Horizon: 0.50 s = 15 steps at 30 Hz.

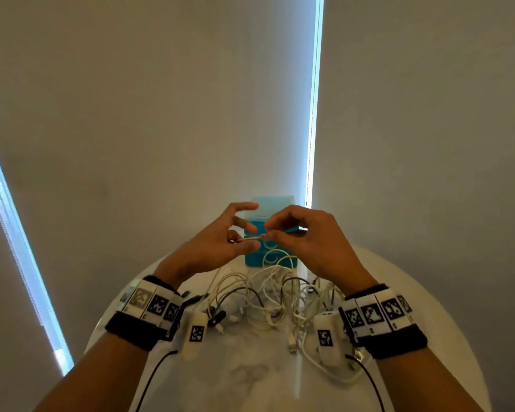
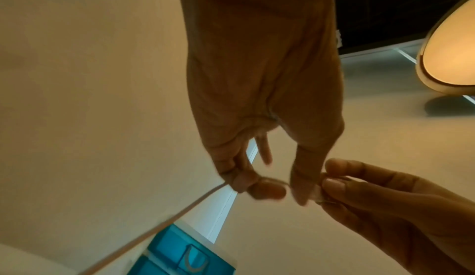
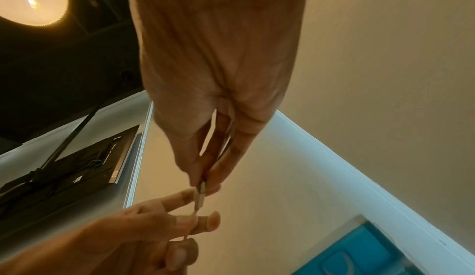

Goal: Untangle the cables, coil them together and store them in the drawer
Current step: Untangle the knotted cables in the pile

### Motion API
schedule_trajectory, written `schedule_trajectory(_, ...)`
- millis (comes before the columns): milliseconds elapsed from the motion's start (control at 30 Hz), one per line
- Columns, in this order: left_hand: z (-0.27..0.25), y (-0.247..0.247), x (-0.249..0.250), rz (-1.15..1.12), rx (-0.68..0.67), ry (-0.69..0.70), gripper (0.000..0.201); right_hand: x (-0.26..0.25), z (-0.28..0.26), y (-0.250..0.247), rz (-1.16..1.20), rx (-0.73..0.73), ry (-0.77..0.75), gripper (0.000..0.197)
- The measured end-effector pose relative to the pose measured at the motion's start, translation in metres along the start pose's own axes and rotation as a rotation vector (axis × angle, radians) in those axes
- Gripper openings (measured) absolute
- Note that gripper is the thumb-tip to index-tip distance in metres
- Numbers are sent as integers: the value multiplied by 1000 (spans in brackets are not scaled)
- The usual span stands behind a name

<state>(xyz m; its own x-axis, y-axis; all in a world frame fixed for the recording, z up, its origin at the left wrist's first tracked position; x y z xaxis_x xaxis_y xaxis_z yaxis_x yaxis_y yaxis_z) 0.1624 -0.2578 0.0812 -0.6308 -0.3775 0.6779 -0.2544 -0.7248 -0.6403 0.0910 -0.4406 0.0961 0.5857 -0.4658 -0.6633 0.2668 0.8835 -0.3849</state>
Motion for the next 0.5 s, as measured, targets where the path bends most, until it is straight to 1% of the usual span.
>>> schedule_trajectory(33,-1,4,1,105,-85,-8,46,4,1,3,12,30,7,14)
schedule_trajectory(67,-3,8,4,194,-169,-16,33,8,1,8,27,48,20,14)
schedule_trajectory(100,-4,11,3,242,-228,-32,34,12,1,13,43,61,39,13)
schedule_trajectory(133,-6,10,2,239,-255,-55,44,18,-1,16,58,79,64,14)
schedule_trajectory(167,-6,6,0,230,-254,-83,53,24,-3,18,70,101,91,15)
schedule_trajectory(200,-6,-1,-3,225,-233,-106,56,30,-5,20,79,119,126,16)
schedule_trajectory(233,-4,-10,-7,242,-205,-126,54,35,-8,24,54,119,162,15)
schedule_trajectory(267,1,-22,-11,268,-156,-137,48,38,-11,30,-32,90,174,12)
schedule_trajectory(300,9,-36,-15,292,-75,-146,41,39,-14,40,-161,16,155,10)
schedule_trajectory(367,28,-68,-15,340,162,-150,36,37,-23,77,-400,-245,50,9)
schedule_trajectory(400,35,-83,-9,341,288,-144,36,35,-28,98,-503,-388,-25,13)
schedule_trajectory(433,41,-96,-3,319,399,-134,37,34,-32,116,-599,-500,-99,18)
schedule_trajectory(467,46,-105,3,275,484,-116,37,35,-34,132,-685,-575,-160,25)
schedule_trajectory(500,49,-109,7,218,538,-94,38,39,-35,144,-759,-628,-197,32)
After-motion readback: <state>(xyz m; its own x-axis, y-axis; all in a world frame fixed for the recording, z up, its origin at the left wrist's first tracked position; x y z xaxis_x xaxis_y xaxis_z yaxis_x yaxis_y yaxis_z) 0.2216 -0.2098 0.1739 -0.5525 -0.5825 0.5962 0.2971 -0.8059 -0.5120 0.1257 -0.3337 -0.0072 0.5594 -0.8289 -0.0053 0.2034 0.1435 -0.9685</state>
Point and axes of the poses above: each hand's wrist, its own z-axis towards the middle knuckle, its own y-axis out of the palm, x = y × z, the point moved 6 cm from there along z, towards the middle knuckle, and after that the axes turned 3 degrees about z, right-handed, at the moved point
